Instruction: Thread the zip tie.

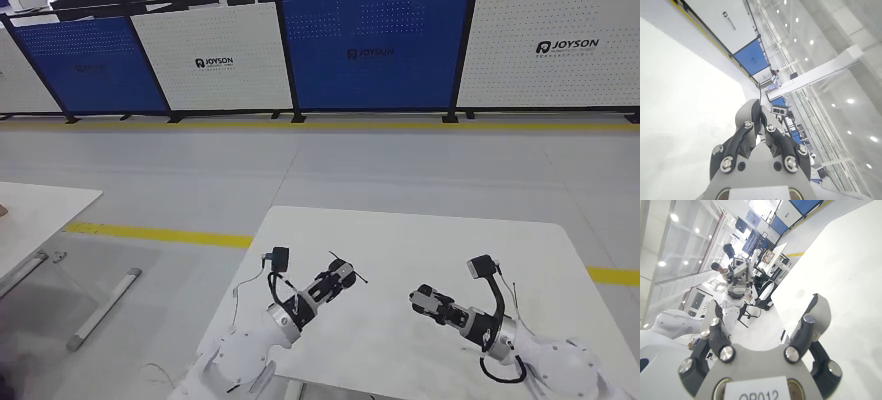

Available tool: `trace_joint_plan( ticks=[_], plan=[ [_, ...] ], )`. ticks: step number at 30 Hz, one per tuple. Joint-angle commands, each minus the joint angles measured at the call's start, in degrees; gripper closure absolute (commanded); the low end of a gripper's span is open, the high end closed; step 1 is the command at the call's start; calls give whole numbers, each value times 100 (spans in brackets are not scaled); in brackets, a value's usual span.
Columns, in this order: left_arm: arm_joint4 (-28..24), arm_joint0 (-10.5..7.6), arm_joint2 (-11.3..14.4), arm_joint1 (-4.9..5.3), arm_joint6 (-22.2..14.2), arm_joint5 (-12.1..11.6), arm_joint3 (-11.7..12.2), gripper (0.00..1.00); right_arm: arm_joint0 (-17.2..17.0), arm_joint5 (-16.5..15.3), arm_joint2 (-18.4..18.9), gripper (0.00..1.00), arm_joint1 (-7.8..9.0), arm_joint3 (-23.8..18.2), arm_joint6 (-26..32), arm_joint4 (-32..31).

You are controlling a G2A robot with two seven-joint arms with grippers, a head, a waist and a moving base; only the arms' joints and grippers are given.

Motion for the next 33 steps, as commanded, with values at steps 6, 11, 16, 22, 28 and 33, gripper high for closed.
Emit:
trace_joint_plan(
  ticks=[6,11,16,22,28,33],
  plan=[
    [279,-316,459,-93,561,-191,880,100,0,0,0,0,0,0,0,0],
    [291,-323,477,-97,583,-205,896,100,0,0,0,0,0,0,0,0],
    [273,-325,500,-103,605,-196,895,100,0,0,0,0,0,0,0,0],
    [405,-357,841,-175,967,-74,963,100,0,0,0,0,0,0,0,0],
    [352,-384,933,-204,1086,-87,999,100,0,0,0,0,0,0,0,0],
    [352,-384,933,-204,1086,-87,999,100,0,0,0,0,0,0,0,0]
  ],
)
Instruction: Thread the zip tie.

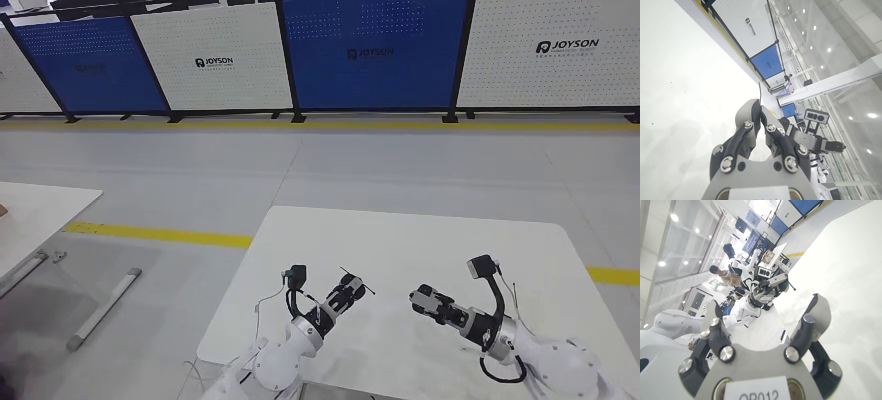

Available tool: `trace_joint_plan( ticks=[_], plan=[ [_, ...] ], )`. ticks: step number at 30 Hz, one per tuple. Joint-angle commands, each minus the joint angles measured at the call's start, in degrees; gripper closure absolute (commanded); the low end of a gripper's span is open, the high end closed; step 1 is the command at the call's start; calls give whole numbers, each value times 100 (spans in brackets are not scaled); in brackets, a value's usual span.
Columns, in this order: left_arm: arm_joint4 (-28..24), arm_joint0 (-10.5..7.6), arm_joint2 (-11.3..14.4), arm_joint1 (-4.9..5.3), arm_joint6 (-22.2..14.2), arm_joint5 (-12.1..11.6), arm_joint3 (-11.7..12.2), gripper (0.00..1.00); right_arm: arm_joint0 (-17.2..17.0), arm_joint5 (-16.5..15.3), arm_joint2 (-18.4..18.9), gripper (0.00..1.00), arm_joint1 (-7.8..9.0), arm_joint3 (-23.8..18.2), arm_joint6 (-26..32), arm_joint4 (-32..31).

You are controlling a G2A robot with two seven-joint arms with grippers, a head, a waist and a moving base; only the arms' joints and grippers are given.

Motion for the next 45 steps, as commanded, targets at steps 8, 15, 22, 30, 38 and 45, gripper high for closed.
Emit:
trace_joint_plan(
  ticks=[8,15,22,30,38,45],
  plan=[
    [0,0,0,0,0,0,0,100,54,154,9,0,15,-138,238,-269],
    [0,0,0,0,0,0,0,100,444,943,425,0,152,-282,1665,-552],
    [0,0,0,0,0,0,0,100,886,1773,678,0,263,-32,2983,-764],
    [0,0,0,0,0,0,0,100,886,1773,678,0,263,-32,2983,-764],
    [0,0,0,0,0,0,0,100,870,2037,819,0,329,77,3065,-1193],
    [0,0,0,0,0,0,0,100,490,1963,2112,0,584,376,3747,-825]
  ],
)
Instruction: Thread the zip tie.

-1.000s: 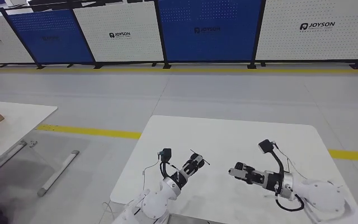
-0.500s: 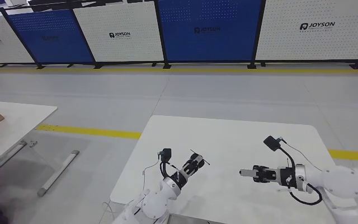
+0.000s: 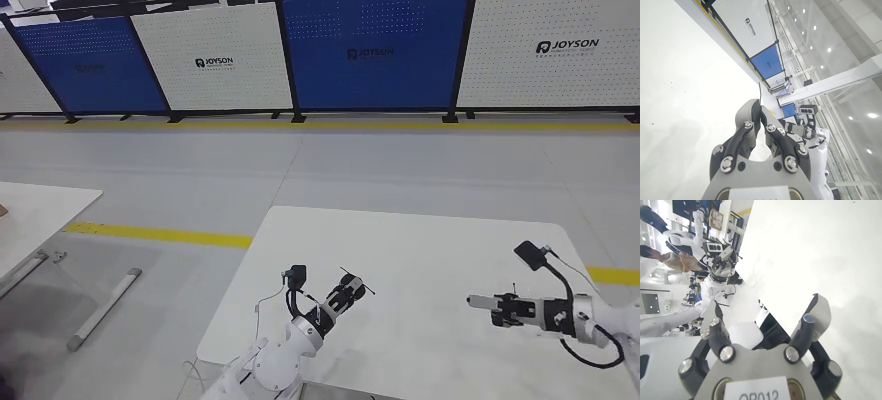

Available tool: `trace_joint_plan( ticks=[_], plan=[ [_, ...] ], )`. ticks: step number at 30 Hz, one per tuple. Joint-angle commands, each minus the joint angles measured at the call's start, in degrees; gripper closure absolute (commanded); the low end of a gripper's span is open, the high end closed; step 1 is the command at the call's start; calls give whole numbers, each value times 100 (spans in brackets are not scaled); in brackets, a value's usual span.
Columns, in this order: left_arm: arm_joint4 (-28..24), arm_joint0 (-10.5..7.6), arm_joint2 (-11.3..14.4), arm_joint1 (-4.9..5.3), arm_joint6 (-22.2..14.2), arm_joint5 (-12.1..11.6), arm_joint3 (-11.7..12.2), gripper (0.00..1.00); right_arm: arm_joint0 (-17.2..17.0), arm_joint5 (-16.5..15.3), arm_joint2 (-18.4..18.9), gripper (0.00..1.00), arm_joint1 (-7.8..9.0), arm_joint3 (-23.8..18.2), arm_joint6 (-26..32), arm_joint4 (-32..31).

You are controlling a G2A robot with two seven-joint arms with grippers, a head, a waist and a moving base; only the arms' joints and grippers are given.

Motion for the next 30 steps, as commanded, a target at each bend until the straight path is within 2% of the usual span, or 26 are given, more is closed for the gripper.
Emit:
trace_joint_plan(
  ticks=[1,5,18,21,23,26,30],
  plan=[
    [0,0,0,0,0,0,0,100,-70,-24,212,0,56,4,257,-149],
    [0,0,0,0,0,0,0,100,42,148,-35,0,156,196,327,-562],
    [0,0,0,0,0,0,0,100,12,162,-57,0,179,184,327,-592],
    [0,0,0,0,0,0,0,100,107,239,-43,0,300,419,327,-392],
    [0,0,0,0,0,0,0,100,233,389,-127,0,445,583,327,-229],
    [0,0,0,0,0,0,0,100,454,469,-352,0,662,675,327,-52],
    [0,0,0,0,0,0,0,100,925,716,-843,0,992,912,327,-244]
  ],
)
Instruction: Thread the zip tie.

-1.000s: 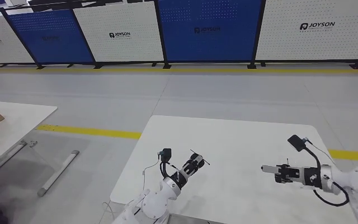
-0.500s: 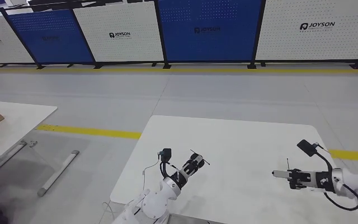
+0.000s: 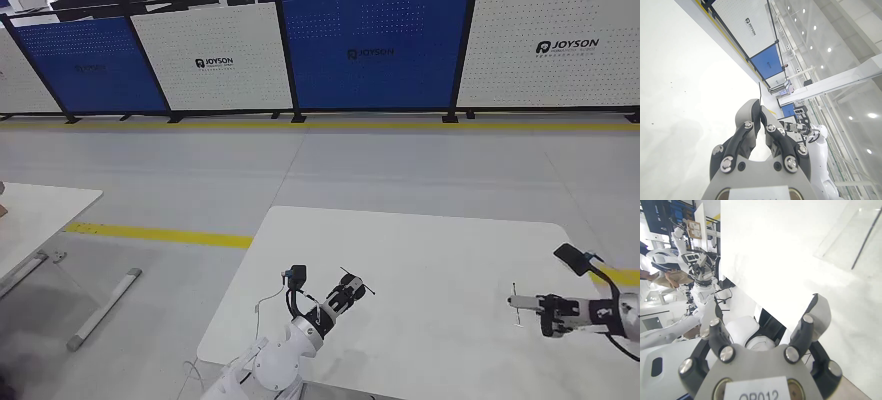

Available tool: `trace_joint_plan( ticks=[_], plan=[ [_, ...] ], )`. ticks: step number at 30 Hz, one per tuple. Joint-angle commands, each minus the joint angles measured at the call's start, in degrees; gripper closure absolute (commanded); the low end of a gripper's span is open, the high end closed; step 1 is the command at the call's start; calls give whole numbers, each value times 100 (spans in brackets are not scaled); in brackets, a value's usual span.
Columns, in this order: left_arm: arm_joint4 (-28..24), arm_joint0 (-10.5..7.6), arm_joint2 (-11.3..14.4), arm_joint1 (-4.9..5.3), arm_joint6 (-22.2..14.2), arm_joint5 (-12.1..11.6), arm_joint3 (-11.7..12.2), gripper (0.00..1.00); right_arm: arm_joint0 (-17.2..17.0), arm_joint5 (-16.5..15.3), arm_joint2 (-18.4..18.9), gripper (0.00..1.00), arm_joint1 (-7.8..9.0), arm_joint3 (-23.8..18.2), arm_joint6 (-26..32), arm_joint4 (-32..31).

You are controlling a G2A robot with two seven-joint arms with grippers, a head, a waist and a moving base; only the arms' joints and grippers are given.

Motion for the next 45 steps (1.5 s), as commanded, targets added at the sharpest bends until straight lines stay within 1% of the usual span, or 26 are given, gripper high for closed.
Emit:
trace_joint_plan(
  ticks=[1,3,4,5,14,15,16,17,19,21,23,26,29,30,31,33,34,36,45],
  plan=[
    [0,0,0,0,0,0,0,100,267,116,-305,0,128,143,0,-167],
    [0,0,0,0,0,0,0,100,589,214,-712,0,228,278,0,-549],
    [0,0,0,0,0,0,0,100,746,233,-837,0,250,327,0,-704],
    [0,0,0,0,0,0,0,100,825,221,-912,0,255,357,0,-729],
    [0,0,0,0,0,0,0,100,825,221,-912,0,255,357,0,-729],
    [0,0,0,0,0,0,0,100,819,243,-898,0,255,369,-97,-749],
    [0,0,0,0,0,0,0,100,767,354,-867,0,253,349,-489,-889],
    [0,0,0,0,0,0,0,100,670,309,-869,0,254,148,-792,-1032],
    [0,0,0,0,0,0,0,100,579,134,-779,0,272,67,-985,-1063],
    [0,0,0,0,0,0,0,100,578,109,-765,0,274,-8,-1107,-1216],
    [0,0,0,0,0,0,0,100,679,119,-849,0,245,8,-1059,-1279],
    [0,0,0,0,0,0,0,100,1037,131,-1183,0,132,194,-907,-1393],
    [0,0,0,0,0,0,0,100,1503,-21,-1642,0,-53,659,-619,-1283],
    [0,0,0,0,0,0,0,100,1647,-100,-1812,0,-122,838,-465,-1230],
    [0,0,0,0,0,0,0,100,1860,-97,-2053,0,-223,1126,-318,-1235],
    [0,0,0,0,0,0,0,100,2155,-69,-2403,0,-394,1505,-194,-1214],
    [0,0,0,0,0,0,0,100,2326,-27,-2614,0,-508,1779,-171,-1209],
    [0,0,0,0,0,0,0,100,2546,65,-2817,0,-656,2104,-313,-1184],
    [0,0,0,0,0,0,0,100,2546,65,-2817,0,-656,2104,-313,-1184]
  ],
)
